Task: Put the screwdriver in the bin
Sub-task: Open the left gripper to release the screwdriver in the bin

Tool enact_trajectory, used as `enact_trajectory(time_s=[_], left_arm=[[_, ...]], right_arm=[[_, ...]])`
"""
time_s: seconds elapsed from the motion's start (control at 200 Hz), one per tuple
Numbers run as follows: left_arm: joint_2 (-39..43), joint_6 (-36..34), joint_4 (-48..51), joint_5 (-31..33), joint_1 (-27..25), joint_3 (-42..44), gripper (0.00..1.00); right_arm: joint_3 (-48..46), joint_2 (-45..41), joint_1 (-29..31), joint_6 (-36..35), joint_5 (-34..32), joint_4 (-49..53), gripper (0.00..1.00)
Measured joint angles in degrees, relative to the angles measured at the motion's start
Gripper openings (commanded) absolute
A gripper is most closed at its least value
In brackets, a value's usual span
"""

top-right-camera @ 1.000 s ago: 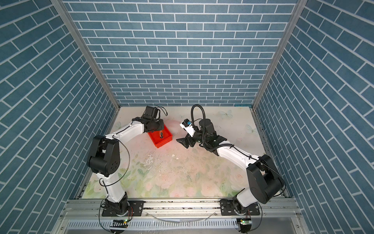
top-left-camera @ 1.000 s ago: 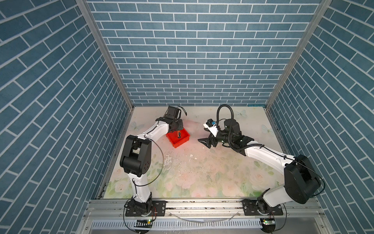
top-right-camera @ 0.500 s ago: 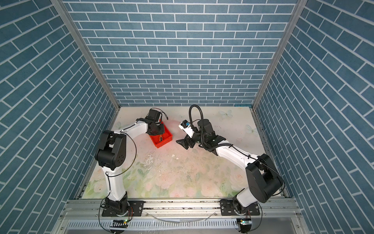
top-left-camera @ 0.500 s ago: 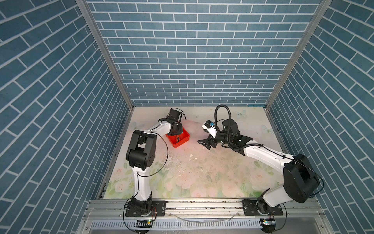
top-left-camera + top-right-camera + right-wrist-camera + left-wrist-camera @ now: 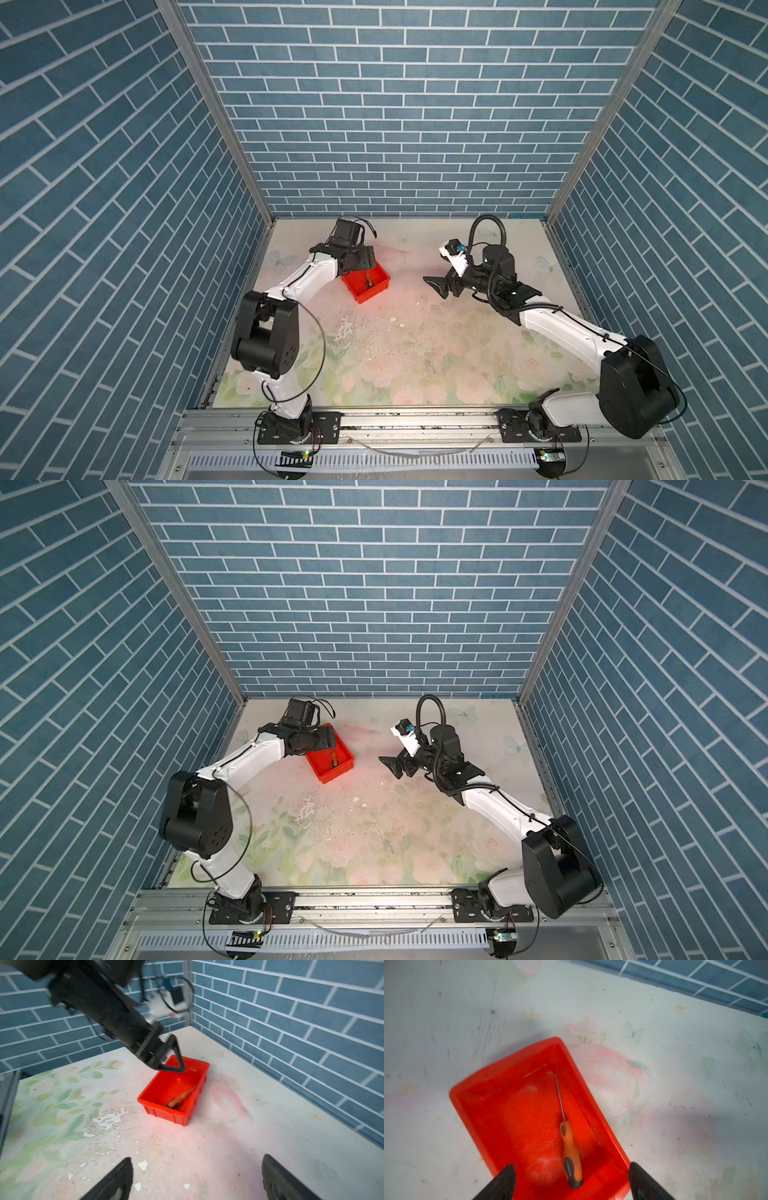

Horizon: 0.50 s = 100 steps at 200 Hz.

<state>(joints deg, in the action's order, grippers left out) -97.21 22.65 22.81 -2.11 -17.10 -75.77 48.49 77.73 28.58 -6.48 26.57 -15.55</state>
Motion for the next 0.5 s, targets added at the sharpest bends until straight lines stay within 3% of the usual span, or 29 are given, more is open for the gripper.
enact_trajectory(time_s=[0.195, 0.5], left_arm=[[10.82, -4.22, -5.09, 3.19, 0.0, 5.73, 1.0], [25.77, -16.72, -20.98, 14.32, 0.11, 27.91, 1.0]], right_arm=[[-6.82, -5.33, -8.07, 1.77, -5.14, -2.67, 0.97], [-16.0, -10.82, -18.95, 2.19, -16.06, -6.12, 0.97]])
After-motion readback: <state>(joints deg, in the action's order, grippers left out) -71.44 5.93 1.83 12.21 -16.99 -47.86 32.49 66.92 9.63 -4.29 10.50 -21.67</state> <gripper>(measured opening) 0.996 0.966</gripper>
